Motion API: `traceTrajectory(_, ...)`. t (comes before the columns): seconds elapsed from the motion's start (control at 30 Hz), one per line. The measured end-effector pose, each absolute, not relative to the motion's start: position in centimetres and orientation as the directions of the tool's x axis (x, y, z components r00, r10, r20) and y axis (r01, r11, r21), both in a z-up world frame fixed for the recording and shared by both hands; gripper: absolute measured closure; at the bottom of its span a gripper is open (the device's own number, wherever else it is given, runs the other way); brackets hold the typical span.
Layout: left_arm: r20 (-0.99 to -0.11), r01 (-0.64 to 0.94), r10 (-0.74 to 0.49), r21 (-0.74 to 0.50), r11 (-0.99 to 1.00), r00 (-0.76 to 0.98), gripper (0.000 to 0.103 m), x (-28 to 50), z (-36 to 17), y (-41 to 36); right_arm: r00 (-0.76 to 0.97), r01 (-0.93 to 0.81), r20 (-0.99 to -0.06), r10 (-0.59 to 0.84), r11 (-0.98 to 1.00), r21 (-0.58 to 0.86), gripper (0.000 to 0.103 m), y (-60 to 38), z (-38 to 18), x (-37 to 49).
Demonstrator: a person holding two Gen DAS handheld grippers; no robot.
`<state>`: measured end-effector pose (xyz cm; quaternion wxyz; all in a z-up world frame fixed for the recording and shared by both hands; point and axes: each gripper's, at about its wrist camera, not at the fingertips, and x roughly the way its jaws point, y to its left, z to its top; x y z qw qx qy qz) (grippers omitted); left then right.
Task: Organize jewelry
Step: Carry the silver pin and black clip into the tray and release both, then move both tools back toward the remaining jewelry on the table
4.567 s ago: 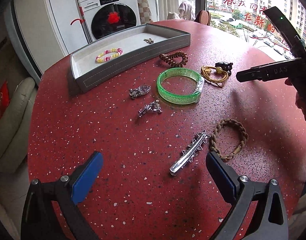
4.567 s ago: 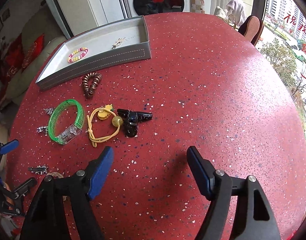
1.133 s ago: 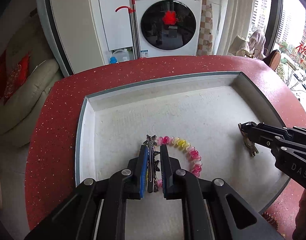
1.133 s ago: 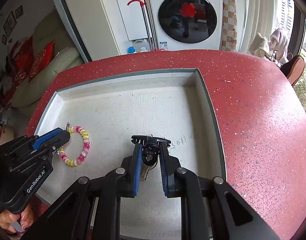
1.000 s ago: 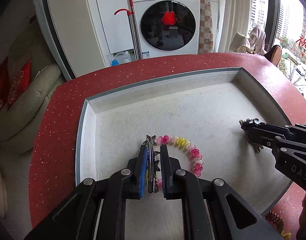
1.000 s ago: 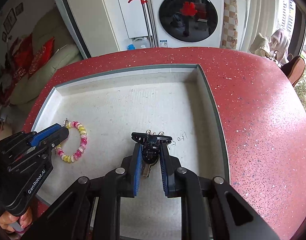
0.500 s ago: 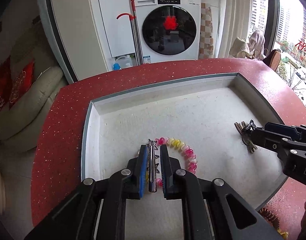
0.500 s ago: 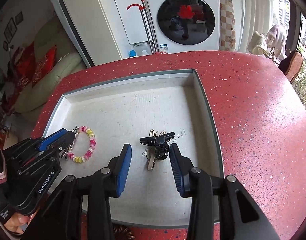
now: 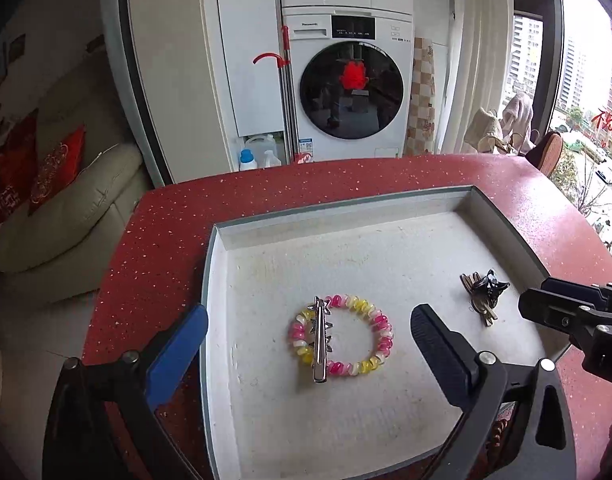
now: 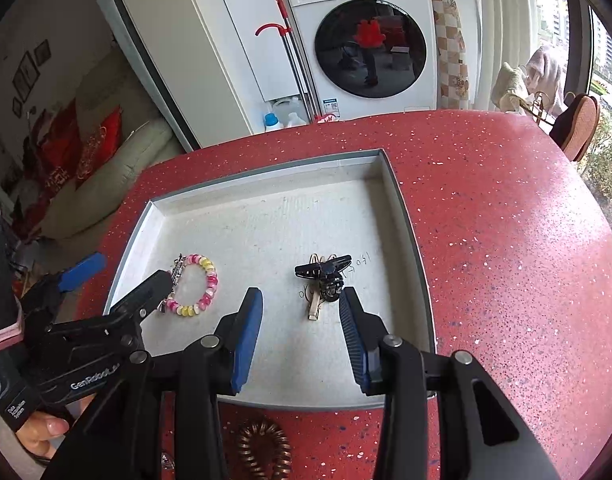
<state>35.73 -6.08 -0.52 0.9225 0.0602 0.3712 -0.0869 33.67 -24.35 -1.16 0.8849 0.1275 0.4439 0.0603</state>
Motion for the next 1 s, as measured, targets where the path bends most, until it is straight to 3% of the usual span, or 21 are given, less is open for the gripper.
traceTrajectory(0.07,-0.691,0.218,-0.127,0.046,0.975,0.712,0.0,35.3,0.1,-6.0,0.603,0.008,-0.767,0.22,0.96,0.281,0.059,-24.5,-0.8,33.1)
traceTrajectory(0.17,-0.675,0.217,-0.133,0.042,0.975,0.725,0.0,34.3,1.1,-5.4,0.616,0.015,-0.754,0.228,0.954,0.301,0.048,-24.8,-0.2,32.1)
traceTrajectory(0.3,-0.675,0.221,-0.142,0.032,0.975,0.724,0.0,32.7,1.8,-4.5,0.649,0.024,-0.719,0.248,0.938,0.346,0.019,-25.3,0.9,30.1)
traceTrajectory(0.63,-0.688,0.249,-0.173,0.012,0.968,0.705,0.0,27.9,2.5,-2.3,0.719,0.019,-0.656,0.229,0.937,0.348,0.014,-25.5,3.1,25.5)
traceTrajectory(1.0,-0.731,0.366,-0.232,0.027,0.93,0.642,0.0,21.5,0.2,-1.0,0.646,0.02,-0.728,0.23,0.948,0.318,0.014,-25.3,1.5,20.9)
